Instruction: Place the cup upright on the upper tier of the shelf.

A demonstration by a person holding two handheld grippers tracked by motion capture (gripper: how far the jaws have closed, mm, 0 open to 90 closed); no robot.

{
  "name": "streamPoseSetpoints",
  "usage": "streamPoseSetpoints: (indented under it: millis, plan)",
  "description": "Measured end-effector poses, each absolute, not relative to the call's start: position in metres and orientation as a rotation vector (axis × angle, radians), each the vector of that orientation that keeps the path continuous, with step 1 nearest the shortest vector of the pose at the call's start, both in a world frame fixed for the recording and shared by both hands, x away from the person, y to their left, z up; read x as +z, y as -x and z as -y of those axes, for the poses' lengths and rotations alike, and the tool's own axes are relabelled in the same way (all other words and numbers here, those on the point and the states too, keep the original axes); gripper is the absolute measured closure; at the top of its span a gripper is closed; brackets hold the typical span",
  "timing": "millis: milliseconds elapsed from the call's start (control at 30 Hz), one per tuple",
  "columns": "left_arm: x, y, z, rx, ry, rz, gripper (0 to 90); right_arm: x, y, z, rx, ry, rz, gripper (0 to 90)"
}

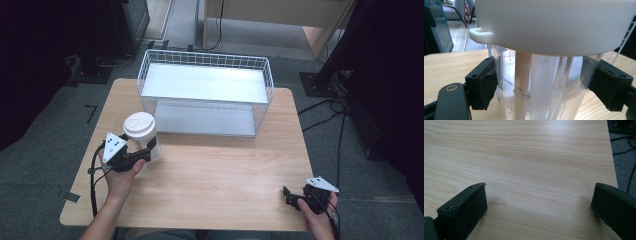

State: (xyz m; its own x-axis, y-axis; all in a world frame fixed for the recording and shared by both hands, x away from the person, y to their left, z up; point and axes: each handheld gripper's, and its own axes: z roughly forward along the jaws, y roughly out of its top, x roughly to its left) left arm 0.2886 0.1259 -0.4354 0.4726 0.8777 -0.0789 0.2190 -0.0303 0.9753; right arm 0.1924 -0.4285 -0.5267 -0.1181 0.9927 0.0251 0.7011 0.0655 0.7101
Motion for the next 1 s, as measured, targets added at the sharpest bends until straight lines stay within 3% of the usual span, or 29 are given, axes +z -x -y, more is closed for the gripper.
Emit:
streamPoseSetpoints:
  millis: [1000]
  plan:
    - [-0.360,-0.298,-0.076,0.768,-1.469,-0.818,16.8,-0.527,-0.192,0.429,0.807,-1.677,-1.874,0.1]
